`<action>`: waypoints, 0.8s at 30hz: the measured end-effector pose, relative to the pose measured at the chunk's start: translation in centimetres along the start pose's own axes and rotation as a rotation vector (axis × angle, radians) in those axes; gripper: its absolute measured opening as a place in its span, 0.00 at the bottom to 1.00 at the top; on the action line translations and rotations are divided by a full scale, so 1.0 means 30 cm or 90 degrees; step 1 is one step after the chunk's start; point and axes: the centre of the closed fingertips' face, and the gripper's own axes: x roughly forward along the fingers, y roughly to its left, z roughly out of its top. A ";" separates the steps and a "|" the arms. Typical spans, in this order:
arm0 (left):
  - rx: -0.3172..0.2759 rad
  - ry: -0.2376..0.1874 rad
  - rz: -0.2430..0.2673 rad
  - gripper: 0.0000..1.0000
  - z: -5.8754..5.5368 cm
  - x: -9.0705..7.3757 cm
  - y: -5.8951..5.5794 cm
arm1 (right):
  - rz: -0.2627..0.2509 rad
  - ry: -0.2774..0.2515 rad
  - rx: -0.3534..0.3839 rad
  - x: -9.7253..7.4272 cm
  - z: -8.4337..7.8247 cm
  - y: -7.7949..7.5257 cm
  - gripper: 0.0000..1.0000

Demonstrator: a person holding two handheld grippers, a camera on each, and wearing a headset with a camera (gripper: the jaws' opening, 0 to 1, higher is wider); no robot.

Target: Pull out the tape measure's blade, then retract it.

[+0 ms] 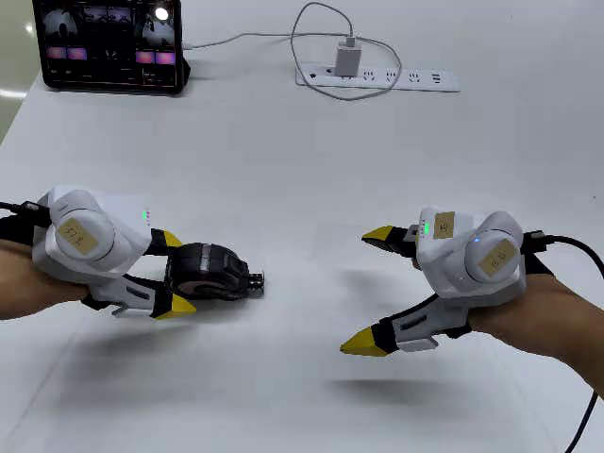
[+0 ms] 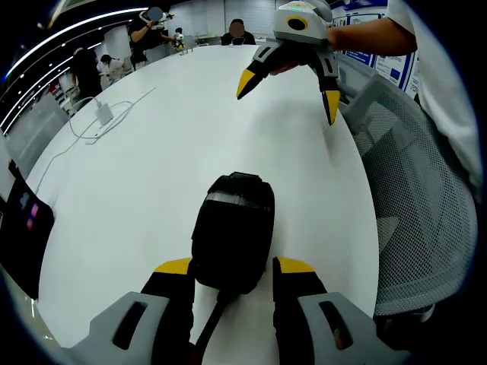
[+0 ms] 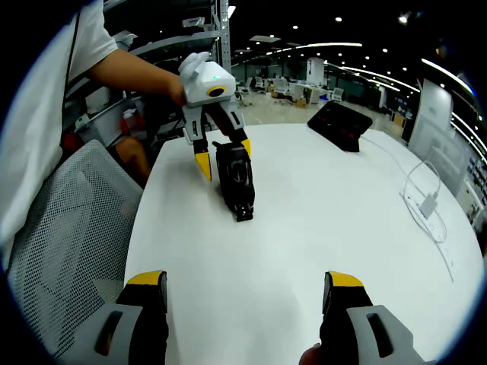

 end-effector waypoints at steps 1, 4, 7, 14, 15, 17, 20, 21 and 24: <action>0.004 0.000 0.000 0.34 0.000 0.001 0.002 | 0.001 0.000 0.001 0.001 0.001 0.001 0.83; 0.007 0.004 0.000 0.33 -0.002 0.005 0.009 | 0.007 -0.002 0.003 0.005 0.002 0.007 0.83; 0.017 0.008 -0.002 0.28 -0.005 0.008 0.012 | 0.010 0.000 0.003 0.011 0.000 0.009 0.83; 0.027 0.019 -0.012 0.28 -0.006 0.011 0.007 | 0.017 -0.003 0.001 0.028 0.008 0.018 0.83; 0.028 0.022 -0.013 0.28 -0.006 0.011 0.007 | 0.017 -0.003 0.000 0.032 0.008 0.018 0.83; 0.028 0.027 -0.017 0.28 -0.008 0.012 0.007 | 0.018 -0.006 -0.002 0.037 0.012 0.017 0.82; 0.033 0.031 -0.017 0.27 -0.009 0.013 0.007 | 0.020 -0.010 -0.006 0.048 0.021 0.012 0.81; 0.032 0.031 -0.017 0.27 -0.010 0.012 0.006 | 0.020 -0.013 -0.010 0.055 0.025 0.006 0.81; 0.032 0.030 -0.016 0.27 -0.009 0.012 0.006 | 0.023 -0.018 -0.013 0.072 0.035 -0.004 0.79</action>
